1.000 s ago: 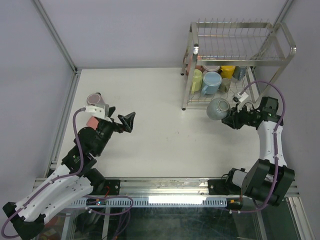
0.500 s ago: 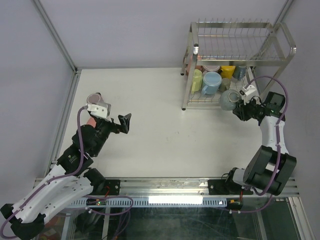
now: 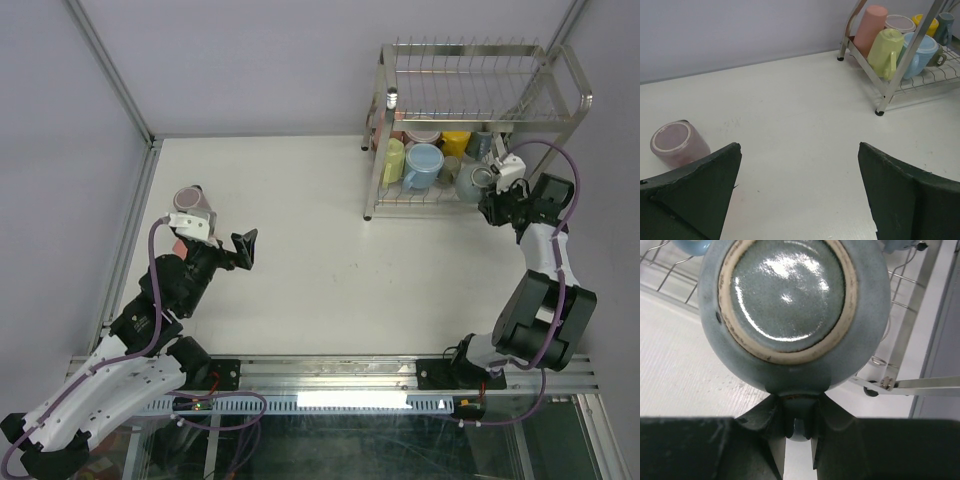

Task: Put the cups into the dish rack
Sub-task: Turn the cup upside down in the dish rack.

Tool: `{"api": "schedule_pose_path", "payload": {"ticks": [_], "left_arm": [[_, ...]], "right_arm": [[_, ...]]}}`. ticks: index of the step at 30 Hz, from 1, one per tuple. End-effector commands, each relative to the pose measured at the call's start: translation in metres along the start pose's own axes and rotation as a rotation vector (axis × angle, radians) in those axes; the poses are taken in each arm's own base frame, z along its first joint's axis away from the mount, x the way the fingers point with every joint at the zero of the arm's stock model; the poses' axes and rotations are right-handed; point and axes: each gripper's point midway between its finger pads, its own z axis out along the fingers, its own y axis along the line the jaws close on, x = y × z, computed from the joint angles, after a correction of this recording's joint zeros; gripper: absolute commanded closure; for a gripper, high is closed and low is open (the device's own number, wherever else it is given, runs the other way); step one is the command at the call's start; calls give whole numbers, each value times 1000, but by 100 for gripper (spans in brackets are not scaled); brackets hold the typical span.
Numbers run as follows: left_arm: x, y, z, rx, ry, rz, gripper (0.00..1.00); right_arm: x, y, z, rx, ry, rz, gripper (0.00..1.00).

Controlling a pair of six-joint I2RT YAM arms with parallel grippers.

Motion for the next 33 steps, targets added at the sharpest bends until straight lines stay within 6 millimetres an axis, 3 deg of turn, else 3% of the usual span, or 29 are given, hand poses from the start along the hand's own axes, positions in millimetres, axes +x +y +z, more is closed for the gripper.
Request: {"api": "schedule_pose_path", "payload": {"ticks": [1,11,12,13,21,33], "left_arm": [[-4,3,-1,-14,-16,15,1],[-2,4,-1,-19,-13,16,1],[-2,4,-1,-19,-14,16,1],[-2,4,-1,-20,-13,17,1],[-2,5,-2,-24,-15,16,1],[-2,7,-2,-31,-13,16,1]], "right_arm": [[-74,-46,-8,152,-212,-105,100],[-77,-59,10,196,-287,-121,100],[-73,-62,12,226,-285,14,100],[-73,-64,14,235,-290,41,100],[-68,-63,32,306,-321,97,100],[-68,-82,46,392,-364,205,100]]}}
